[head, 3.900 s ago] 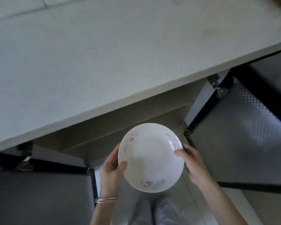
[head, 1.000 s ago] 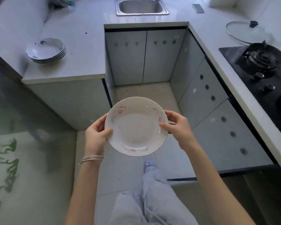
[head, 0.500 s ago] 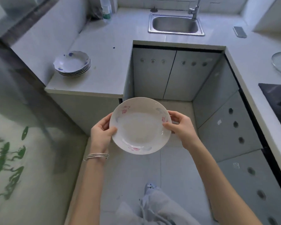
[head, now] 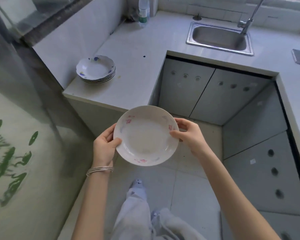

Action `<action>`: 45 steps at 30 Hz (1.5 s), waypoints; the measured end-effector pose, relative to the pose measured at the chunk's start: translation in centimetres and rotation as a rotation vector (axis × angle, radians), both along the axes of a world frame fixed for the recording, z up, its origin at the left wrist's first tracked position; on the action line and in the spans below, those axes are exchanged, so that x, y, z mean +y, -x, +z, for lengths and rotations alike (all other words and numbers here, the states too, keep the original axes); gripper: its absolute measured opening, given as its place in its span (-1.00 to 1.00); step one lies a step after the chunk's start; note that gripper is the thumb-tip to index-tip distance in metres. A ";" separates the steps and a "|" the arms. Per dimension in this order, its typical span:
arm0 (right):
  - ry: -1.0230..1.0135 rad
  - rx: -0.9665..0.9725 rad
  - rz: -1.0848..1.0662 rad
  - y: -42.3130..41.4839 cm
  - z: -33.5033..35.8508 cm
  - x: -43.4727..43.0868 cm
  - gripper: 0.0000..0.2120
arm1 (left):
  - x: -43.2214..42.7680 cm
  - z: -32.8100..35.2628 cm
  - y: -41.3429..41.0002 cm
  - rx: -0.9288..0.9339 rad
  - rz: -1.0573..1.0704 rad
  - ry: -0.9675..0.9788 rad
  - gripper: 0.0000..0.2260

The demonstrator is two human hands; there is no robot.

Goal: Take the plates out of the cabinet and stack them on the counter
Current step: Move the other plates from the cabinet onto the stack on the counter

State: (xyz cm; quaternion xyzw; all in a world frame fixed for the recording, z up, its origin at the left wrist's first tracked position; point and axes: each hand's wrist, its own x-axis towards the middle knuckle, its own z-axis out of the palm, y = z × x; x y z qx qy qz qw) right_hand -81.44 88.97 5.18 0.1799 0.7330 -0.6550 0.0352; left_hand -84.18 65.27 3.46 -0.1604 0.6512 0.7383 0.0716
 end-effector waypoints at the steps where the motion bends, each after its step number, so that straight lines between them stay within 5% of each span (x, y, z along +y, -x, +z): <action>1: -0.004 -0.001 0.011 1.1 0.0 -0.1 -0.62 | -0.2 -0.1 0.9 0.001 0.007 -0.008 -0.48; 24: -0.009 0.033 0.176 23.0 0.2 -5.8 -0.65 | -6.5 -0.8 19.8 -0.010 0.129 0.066 -0.51; 45: 0.015 -0.002 0.422 42.2 -0.6 -4.9 -0.64 | -3.2 -1.2 31.8 -0.019 0.484 0.091 -0.60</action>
